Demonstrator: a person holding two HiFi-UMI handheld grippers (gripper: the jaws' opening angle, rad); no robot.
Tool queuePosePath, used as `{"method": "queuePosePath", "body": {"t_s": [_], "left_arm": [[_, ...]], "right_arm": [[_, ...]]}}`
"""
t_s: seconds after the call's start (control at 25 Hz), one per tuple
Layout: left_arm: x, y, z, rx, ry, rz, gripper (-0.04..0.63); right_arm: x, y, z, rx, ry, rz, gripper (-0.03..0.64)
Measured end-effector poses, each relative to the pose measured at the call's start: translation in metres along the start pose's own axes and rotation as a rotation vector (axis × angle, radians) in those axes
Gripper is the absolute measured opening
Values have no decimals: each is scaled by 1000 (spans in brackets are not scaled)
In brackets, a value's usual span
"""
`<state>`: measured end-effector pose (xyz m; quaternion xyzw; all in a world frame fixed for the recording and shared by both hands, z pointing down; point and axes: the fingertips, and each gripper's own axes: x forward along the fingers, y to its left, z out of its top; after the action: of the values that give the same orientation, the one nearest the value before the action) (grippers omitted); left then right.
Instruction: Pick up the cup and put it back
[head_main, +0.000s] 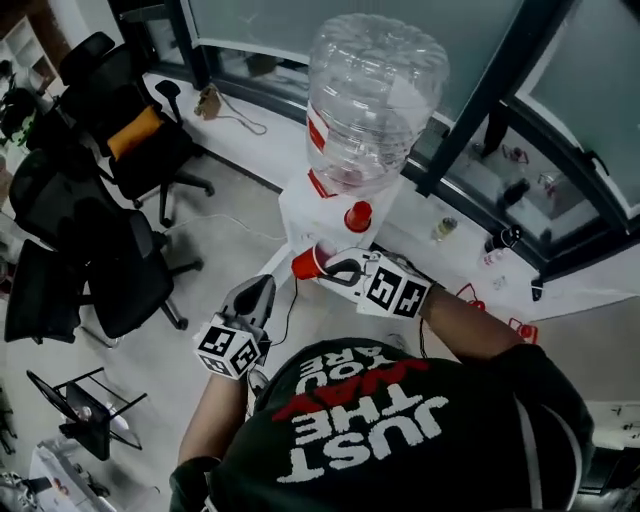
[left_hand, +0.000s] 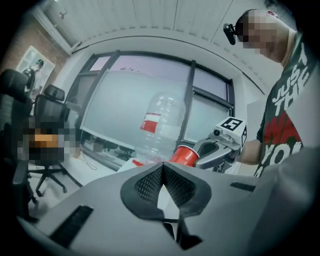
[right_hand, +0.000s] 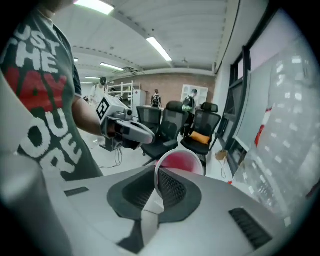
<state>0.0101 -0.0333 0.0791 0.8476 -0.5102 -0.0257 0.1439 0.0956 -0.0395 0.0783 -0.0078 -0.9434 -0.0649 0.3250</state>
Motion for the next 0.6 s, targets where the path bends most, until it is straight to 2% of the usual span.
{"method": "queuePosePath", "body": {"t_s": [0.12, 0.28, 0.6], "left_arm": [[3, -23, 34, 43, -51, -33, 8], [3, -46, 57, 61, -69, -54, 8], [-9, -53, 91, 101, -70, -31, 8]], "right_arm": [[-40, 0, 30, -59, -55, -2, 44], [-81, 2, 49, -88, -108, -20, 44], [-129, -13, 68, -102, -225, -104, 44]]}}
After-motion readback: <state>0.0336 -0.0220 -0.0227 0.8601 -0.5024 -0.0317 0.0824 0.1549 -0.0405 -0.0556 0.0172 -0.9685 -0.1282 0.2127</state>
